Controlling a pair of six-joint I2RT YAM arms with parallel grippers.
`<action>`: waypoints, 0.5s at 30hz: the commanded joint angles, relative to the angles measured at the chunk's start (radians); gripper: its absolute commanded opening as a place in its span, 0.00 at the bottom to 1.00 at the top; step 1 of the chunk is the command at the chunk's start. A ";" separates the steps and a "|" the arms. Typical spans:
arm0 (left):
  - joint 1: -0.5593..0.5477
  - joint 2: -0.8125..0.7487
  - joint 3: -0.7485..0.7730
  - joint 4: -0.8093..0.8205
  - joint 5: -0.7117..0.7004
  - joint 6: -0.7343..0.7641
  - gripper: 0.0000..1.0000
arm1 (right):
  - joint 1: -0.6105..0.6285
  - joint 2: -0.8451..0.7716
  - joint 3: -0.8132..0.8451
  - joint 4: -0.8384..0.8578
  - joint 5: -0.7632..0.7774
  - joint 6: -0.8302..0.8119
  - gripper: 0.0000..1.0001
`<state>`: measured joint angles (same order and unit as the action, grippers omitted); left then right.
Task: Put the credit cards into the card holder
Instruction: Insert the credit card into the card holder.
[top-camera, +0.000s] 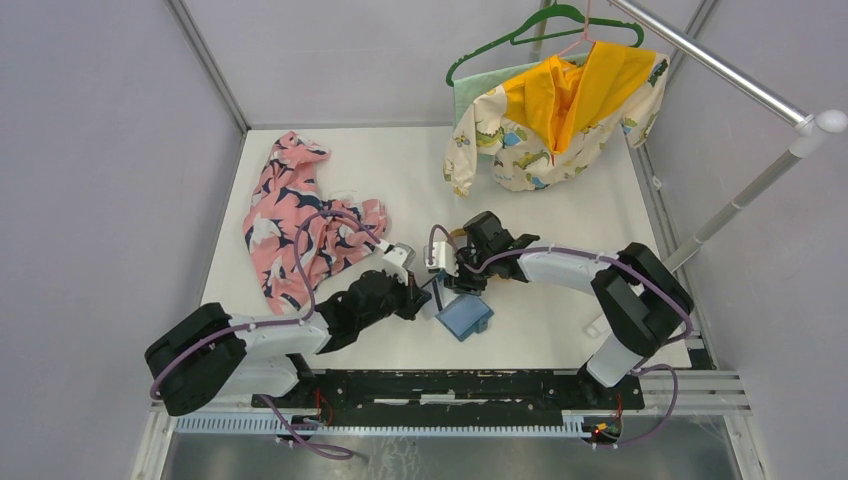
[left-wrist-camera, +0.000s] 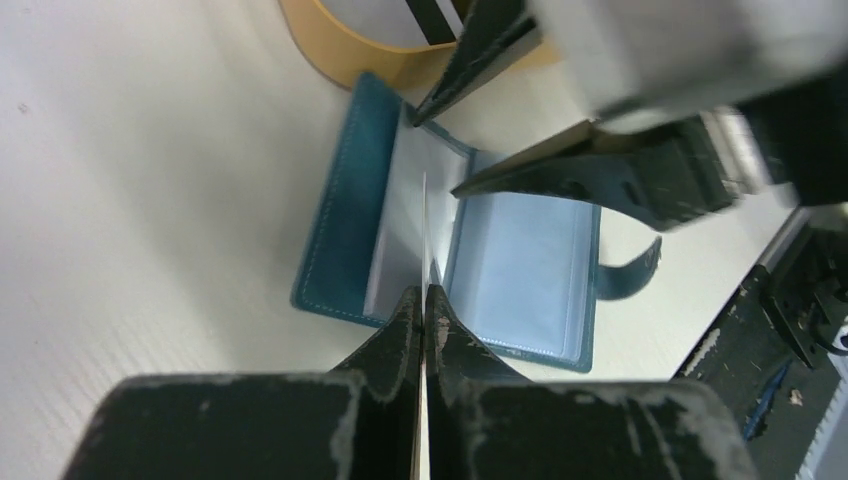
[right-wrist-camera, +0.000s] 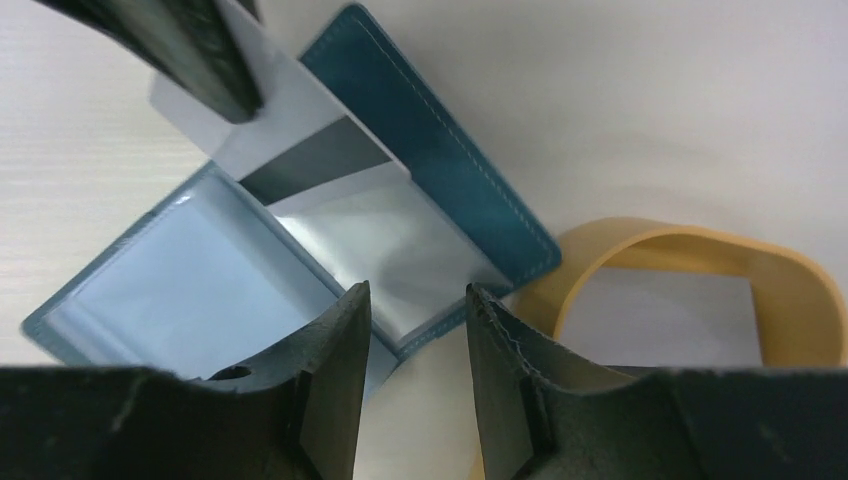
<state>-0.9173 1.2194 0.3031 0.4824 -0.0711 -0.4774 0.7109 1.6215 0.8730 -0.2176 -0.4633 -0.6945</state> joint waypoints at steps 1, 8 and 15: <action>0.001 -0.018 -0.027 0.047 0.088 0.004 0.02 | 0.007 0.046 0.038 0.044 0.077 -0.007 0.44; -0.005 -0.021 -0.072 0.100 0.166 -0.044 0.02 | 0.060 0.133 0.127 -0.051 -0.100 -0.042 0.36; -0.003 -0.003 -0.096 0.131 0.142 -0.102 0.02 | 0.066 0.083 0.136 -0.088 -0.118 -0.056 0.37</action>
<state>-0.9176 1.2034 0.2234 0.5865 0.0605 -0.5133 0.7708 1.7664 0.9890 -0.2932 -0.5243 -0.7395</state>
